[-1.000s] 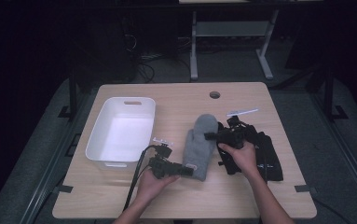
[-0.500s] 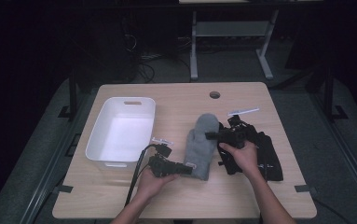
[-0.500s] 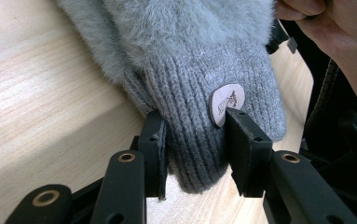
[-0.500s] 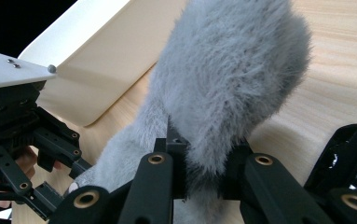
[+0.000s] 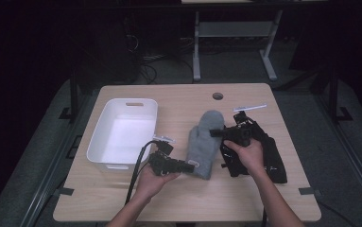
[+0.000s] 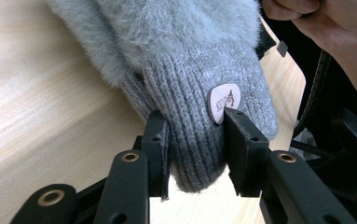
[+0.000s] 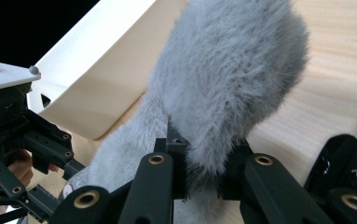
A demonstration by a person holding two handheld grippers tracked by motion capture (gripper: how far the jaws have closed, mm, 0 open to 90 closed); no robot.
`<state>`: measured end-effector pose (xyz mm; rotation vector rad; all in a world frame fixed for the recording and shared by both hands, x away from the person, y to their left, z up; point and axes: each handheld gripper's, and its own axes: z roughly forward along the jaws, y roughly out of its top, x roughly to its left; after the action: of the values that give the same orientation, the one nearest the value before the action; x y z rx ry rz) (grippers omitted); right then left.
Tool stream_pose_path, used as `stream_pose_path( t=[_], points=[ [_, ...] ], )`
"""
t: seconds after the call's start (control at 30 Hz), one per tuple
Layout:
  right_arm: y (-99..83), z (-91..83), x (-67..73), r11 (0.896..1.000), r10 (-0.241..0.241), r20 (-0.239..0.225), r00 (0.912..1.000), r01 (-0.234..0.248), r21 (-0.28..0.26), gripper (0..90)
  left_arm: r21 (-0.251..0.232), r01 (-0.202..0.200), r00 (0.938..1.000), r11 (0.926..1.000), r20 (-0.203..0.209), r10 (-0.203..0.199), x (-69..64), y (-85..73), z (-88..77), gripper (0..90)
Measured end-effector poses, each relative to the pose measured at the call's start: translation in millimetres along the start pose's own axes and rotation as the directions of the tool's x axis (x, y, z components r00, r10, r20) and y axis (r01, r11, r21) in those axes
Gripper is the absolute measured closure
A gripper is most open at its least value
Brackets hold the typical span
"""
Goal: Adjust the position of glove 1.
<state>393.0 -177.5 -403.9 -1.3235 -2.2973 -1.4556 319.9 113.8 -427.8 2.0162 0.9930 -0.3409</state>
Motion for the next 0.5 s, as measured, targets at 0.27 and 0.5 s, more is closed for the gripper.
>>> stream_pose_path(
  t=[0.27, 0.5],
  points=[
    [13.3, 0.6, 9.3, 1.0, -0.02, 0.015, 0.9997, 0.02, 0.011, 78.6, -0.005, -0.021, 0.9997, 0.9998, -0.013, 0.021, -1.9, 5.5, -5.2, 68.0],
    [9.6, 6.0, 2.2, 0.999, -0.027, 0.022, 0.9994, 0.027, 0.036, 78.5, 0.002, 0.107, 0.9938, 0.9942, 0.027, -0.107, 12.7, 4.4, 11.4, 35.9]
  ],
)
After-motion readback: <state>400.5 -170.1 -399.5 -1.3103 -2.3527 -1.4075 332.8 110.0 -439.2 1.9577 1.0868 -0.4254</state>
